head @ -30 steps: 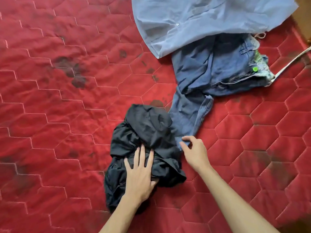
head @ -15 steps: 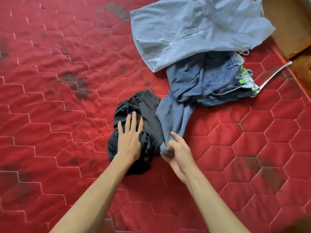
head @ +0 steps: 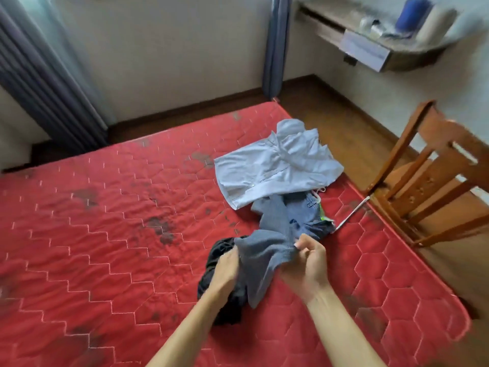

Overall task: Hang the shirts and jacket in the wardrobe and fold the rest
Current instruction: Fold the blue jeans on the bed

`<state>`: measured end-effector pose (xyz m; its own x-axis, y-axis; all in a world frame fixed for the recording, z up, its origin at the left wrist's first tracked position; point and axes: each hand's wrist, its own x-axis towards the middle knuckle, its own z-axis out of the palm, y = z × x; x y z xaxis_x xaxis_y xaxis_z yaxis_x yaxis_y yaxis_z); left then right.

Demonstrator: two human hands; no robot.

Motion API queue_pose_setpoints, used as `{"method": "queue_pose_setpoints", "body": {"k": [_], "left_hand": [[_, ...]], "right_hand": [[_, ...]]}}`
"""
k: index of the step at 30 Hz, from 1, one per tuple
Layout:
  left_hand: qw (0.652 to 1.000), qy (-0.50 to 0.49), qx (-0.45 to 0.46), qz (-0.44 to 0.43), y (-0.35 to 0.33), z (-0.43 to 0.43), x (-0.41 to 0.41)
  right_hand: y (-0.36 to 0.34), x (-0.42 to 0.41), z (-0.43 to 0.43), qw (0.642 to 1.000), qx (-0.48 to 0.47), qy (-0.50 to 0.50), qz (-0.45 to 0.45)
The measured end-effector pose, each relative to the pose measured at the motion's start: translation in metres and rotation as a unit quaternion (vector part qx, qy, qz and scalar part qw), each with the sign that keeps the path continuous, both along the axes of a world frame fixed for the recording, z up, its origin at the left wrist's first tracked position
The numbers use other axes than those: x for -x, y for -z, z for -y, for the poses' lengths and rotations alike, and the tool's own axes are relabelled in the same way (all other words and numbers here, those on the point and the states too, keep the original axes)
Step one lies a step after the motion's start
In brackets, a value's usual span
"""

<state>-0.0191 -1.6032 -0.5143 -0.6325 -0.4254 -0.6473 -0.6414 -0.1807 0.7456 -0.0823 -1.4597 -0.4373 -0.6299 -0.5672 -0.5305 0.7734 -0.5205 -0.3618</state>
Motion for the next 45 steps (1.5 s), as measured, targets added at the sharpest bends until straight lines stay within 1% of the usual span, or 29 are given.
{"method": "queue_pose_setpoints", "body": {"k": [1,2,3,5,7,9,11,12,13,15,16,18,20,22,23,25,26,27,28,30,33,34,36,37,39,40,41,43,45], "left_hand": [[0.995,-0.024,-0.097,-0.026,-0.026,-0.005,0.009],[0.980,-0.031,-0.189,-0.052,-0.056,-0.009,0.017],[0.956,-0.034,-0.279,-0.088,-0.084,-0.013,0.024],[0.925,-0.015,-0.358,-0.126,-0.134,-0.016,0.031],[0.913,-0.007,-0.384,-0.134,-0.186,-0.020,0.033],[0.929,0.015,-0.335,-0.156,-0.230,-0.028,0.033],[0.956,-0.003,-0.244,-0.161,-0.260,-0.038,0.037],[0.968,-0.003,-0.176,-0.178,-0.271,-0.039,0.038],[0.971,0.000,-0.143,-0.191,-0.282,-0.038,0.037],[0.967,-0.025,-0.107,-0.229,-0.299,-0.028,0.039],[0.965,-0.030,-0.091,-0.244,-0.311,-0.024,0.035],[0.960,0.004,-0.096,-0.262,-0.343,-0.022,0.017],[0.948,0.071,-0.117,-0.289,-0.372,-0.021,-0.002],[0.933,0.113,-0.113,-0.323,-0.400,-0.018,-0.021],[0.927,0.127,-0.101,-0.339,-0.412,-0.016,-0.031],[0.920,0.130,-0.076,-0.363,-0.433,-0.012,-0.051],[0.915,0.134,-0.067,-0.374,-0.441,-0.008,-0.061],[0.914,0.135,-0.055,-0.379,-0.448,-0.003,-0.072],[0.913,0.136,-0.053,-0.381,-0.455,0.002,-0.082],[0.911,0.148,-0.065,-0.379,-0.467,0.012,-0.103],[0.923,0.141,-0.064,-0.351,-0.481,0.023,-0.131],[0.927,0.139,-0.058,-0.344,-0.485,0.023,-0.139],[0.932,0.137,-0.030,-0.333,-0.488,0.031,-0.153],[0.937,0.135,-0.013,-0.321,-0.486,0.039,-0.158],[0.948,0.132,0.003,-0.288,-0.479,0.061,-0.165],[0.954,0.129,0.007,-0.270,-0.475,0.072,-0.168],[0.961,0.119,0.013,-0.248,-0.470,0.081,-0.170],[0.978,0.089,0.030,-0.187,-0.455,0.096,-0.172],[0.989,0.051,0.097,-0.104,-0.439,0.108,-0.172]], "right_hand": [[-0.028,-0.001,-0.004,1.000,-0.005,0.011,-0.015],[-0.052,-0.001,-0.007,0.999,-0.006,0.024,-0.035],[-0.073,-0.001,-0.011,0.998,-0.006,0.031,-0.053],[-0.113,-0.006,-0.018,0.997,-0.003,0.013,-0.076],[-0.155,-0.017,-0.023,0.990,-0.033,-0.032,-0.134],[-0.189,-0.027,-0.032,0.979,-0.052,-0.075,-0.185],[-0.218,-0.036,-0.040,0.975,-0.047,-0.082,-0.201],[-0.222,-0.038,-0.046,0.976,-0.051,-0.068,-0.198],[-0.221,-0.038,-0.053,0.978,-0.067,-0.049,-0.194],[-0.215,-0.041,-0.066,0.977,-0.074,-0.034,-0.197],[-0.206,-0.041,-0.072,0.976,-0.102,-0.027,-0.192],[-0.184,-0.045,-0.080,0.956,-0.193,-0.039,-0.217],[-0.166,-0.055,-0.079,0.902,-0.312,-0.085,-0.285],[-0.153,-0.071,-0.067,0.832,-0.383,-0.151,-0.373],[-0.145,-0.079,-0.058,0.783,-0.425,-0.179,-0.418],[-0.127,-0.087,-0.032,0.708,-0.482,-0.219,-0.468],[-0.122,-0.091,-0.018,0.660,-0.528,-0.215,-0.489],[-0.125,-0.096,-0.008,0.633,-0.563,-0.187,-0.498],[-0.131,-0.101,0.000,0.630,-0.593,-0.161,-0.474],[-0.155,-0.113,0.008,0.639,-0.618,-0.119,-0.442],[-0.163,-0.106,0.020,0.609,-0.638,-0.104,-0.460],[-0.165,-0.100,0.020,0.616,-0.624,-0.084,-0.473],[-0.172,-0.089,0.019,0.655,-0.564,-0.031,-0.502],[-0.177,-0.082,0.018,0.662,-0.544,-0.012,-0.515],[-0.187,-0.073,0.014,0.668,-0.530,-0.017,-0.522],[-0.189,-0.068,0.012,0.678,-0.520,-0.021,-0.519],[-0.194,-0.066,0.012,0.700,-0.497,-0.019,-0.512],[-0.213,-0.069,0.013,0.762,-0.409,0.006,-0.502],[-0.233,-0.069,0.017,0.815,-0.306,0.026,-0.491]]}}
